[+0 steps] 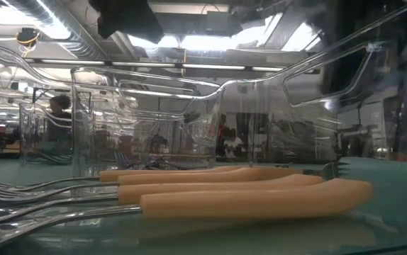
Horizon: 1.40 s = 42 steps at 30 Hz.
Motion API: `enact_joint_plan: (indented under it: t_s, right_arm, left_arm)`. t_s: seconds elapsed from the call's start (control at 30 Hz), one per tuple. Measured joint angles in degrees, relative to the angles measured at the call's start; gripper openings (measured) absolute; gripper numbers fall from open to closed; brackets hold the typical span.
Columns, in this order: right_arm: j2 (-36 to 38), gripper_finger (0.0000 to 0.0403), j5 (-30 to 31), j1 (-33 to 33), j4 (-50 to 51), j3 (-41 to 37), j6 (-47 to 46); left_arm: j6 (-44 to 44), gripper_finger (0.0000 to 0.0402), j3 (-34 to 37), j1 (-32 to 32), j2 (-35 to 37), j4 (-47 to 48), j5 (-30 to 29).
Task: Sort silverware by color (type)
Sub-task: Put the blue fork into the center transparent bin
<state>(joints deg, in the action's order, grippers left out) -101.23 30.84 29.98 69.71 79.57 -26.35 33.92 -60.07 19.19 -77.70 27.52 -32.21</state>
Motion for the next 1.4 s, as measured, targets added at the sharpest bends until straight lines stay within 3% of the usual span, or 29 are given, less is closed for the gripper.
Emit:
enact_joint_plan:
  t_s: [0.3,0.5,0.77,1.0,1.4]
  right_arm:
    - [0.04,0.0001,15.86,-0.69,-3.86,8.09,39.25]
    - [0.09,0.0001,16.62,-3.79,-13.00,8.87,61.77]
    - [0.11,0.0001,16.09,-7.58,-27.27,8.87,85.62]
    - [0.11,0.0001,12.23,-9.91,-36.67,8.87,98.57]
    - [0.11,0.0001,7.57,-11.76,-44.50,8.87,109.72]
  left_arm:
    - [0.45,0.0073,0.00,-2.01,3.08,-4.17,7.77]
    - [4.02,0.0073,0.00,-3.74,3.07,-10.67,15.44]
    - [7.95,0.0073,0.00,-4.19,3.07,-12.29,15.24]
    - [7.97,0.0073,0.00,-4.19,3.07,-12.27,14.75]
    - [9.31,0.0073,0.00,-4.19,3.07,-12.25,12.94]
